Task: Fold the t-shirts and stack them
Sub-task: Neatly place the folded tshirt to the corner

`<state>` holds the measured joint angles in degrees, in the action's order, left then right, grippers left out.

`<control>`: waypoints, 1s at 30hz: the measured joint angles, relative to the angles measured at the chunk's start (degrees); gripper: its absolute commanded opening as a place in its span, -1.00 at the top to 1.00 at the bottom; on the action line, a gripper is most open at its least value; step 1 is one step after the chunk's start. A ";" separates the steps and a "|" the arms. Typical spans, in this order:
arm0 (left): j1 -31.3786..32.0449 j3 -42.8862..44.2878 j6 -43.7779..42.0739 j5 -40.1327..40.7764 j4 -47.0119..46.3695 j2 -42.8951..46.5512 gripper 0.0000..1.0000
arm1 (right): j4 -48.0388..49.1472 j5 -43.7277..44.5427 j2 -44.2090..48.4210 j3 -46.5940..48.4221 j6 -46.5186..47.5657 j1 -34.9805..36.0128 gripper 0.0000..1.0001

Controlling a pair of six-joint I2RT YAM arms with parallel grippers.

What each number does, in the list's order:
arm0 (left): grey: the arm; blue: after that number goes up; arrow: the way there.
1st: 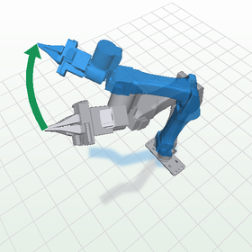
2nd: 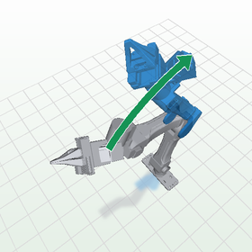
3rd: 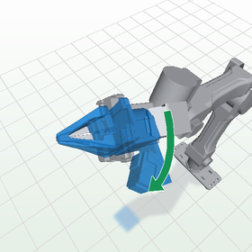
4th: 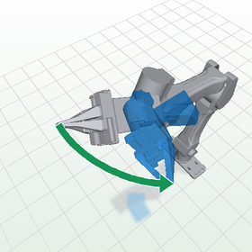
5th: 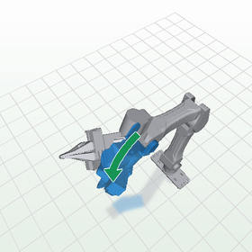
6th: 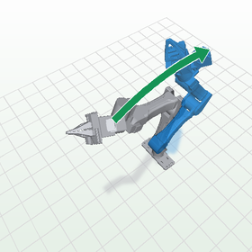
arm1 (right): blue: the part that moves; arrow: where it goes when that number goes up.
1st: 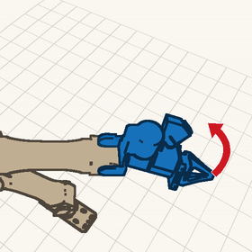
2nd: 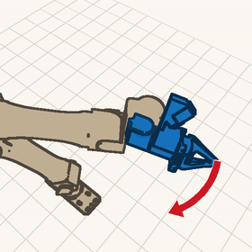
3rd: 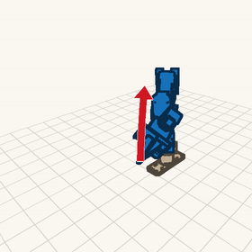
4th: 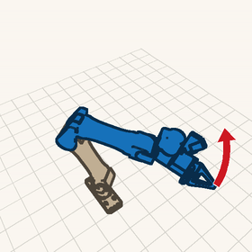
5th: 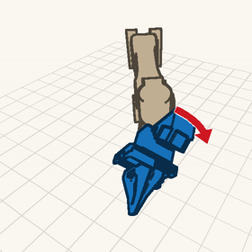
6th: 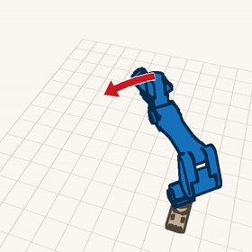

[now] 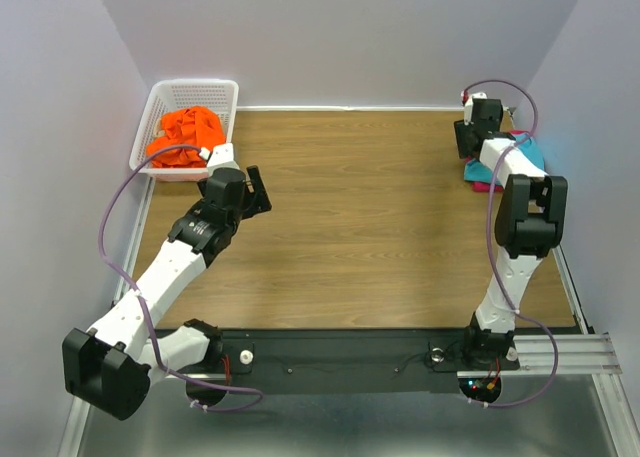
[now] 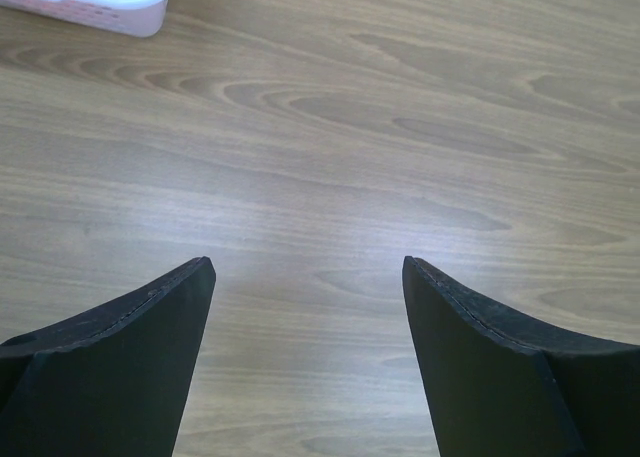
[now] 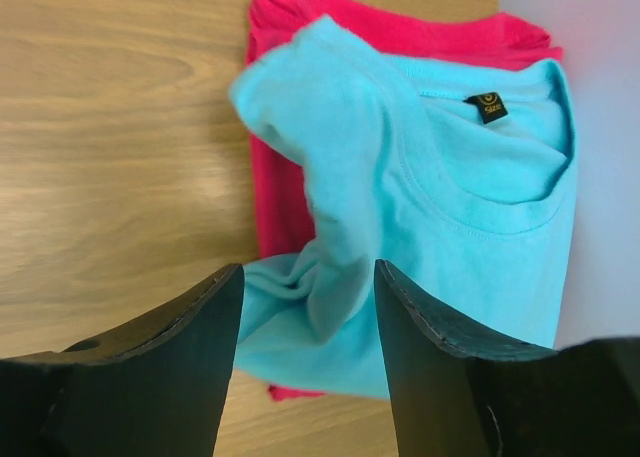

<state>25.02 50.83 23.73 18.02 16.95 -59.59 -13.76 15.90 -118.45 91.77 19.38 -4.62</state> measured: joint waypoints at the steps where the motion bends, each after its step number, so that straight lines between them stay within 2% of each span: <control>1: 0.00 -0.48 0.11 -0.02 -1.09 0.00 -0.75 | -0.20 0.20 1.14 -0.35 -0.90 0.55 -0.21; 9: 0.00 -5.38 1.29 -1.09 -5.51 0.00 -0.75 | -1.36 4.22 3.30 -1.46 -8.37 4.33 -0.21; 20: 0.00 -9.25 2.10 -2.84 -7.89 2.34 -0.75 | -4.22 16.50 3.19 -4.57 -19.96 6.56 0.00; 30: 0.00 -10.47 2.10 -3.10 -8.15 4.11 -0.75 | -4.20 22.95 -4.87 -1.40 -23.91 8.44 0.01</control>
<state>25.02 40.36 25.82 14.92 8.80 -55.48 -17.96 38.85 -123.33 90.37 -4.54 3.81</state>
